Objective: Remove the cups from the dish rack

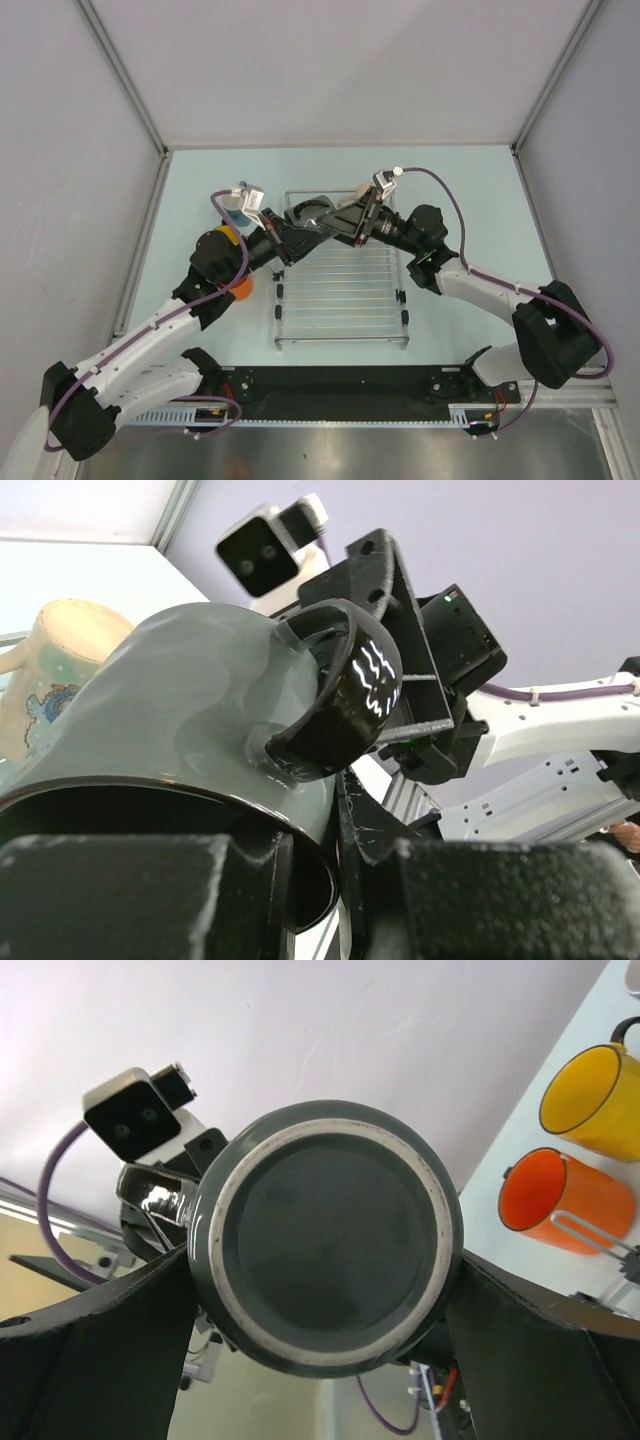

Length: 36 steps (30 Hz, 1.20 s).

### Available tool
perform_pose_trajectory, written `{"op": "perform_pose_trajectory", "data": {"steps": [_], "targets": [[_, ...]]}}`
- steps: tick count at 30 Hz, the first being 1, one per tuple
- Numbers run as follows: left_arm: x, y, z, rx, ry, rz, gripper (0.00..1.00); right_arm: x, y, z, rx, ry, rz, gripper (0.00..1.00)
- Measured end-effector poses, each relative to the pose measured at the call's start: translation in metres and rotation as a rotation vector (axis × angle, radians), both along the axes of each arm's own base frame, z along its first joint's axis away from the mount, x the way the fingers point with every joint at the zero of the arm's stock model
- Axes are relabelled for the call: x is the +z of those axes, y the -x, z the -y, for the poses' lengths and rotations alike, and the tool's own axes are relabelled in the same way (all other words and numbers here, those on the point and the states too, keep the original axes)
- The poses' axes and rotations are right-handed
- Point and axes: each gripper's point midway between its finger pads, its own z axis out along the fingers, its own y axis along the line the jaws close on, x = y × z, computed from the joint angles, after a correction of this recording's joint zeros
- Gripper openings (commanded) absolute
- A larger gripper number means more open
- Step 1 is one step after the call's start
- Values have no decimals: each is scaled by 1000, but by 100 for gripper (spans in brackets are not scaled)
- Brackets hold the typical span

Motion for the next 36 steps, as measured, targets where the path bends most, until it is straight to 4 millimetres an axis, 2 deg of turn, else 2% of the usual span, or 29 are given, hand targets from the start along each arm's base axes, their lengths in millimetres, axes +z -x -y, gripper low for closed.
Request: {"op": "perform_pose_trajectory", "data": {"steps": [7, 11, 15, 20, 22, 26, 30, 32, 36], "targets": [[-3, 0, -6, 35, -29, -44, 1, -6, 3, 6, -23, 91, 55, 100], [-21, -14, -19, 137, -110, -107, 0, -9, -11, 19, -94, 150, 77, 100], [-37, -26, -34, 229, -218, -160, 0, 0, -27, 36, -193, 228, 115, 100], [-24, -44, -60, 355, -305, -157, 1, 8, -42, 55, -301, 343, 156, 100], [-12, -56, -76, 427, -345, -155, 0, 6, -45, 63, -336, 390, 163, 100], [15, -91, -121, 628, -425, -156, 0, -3, -47, 75, -385, 468, 155, 100], [24, -130, -173, 850, -535, -216, 0, -27, -49, 85, -428, 578, 115, 100], [14, -144, -196, 923, -581, -272, 0, -39, -50, 90, -447, 631, 98, 100], [-32, -167, -260, 1061, -663, -466, 0, -56, -51, 100, -475, 720, 82, 100]]}}
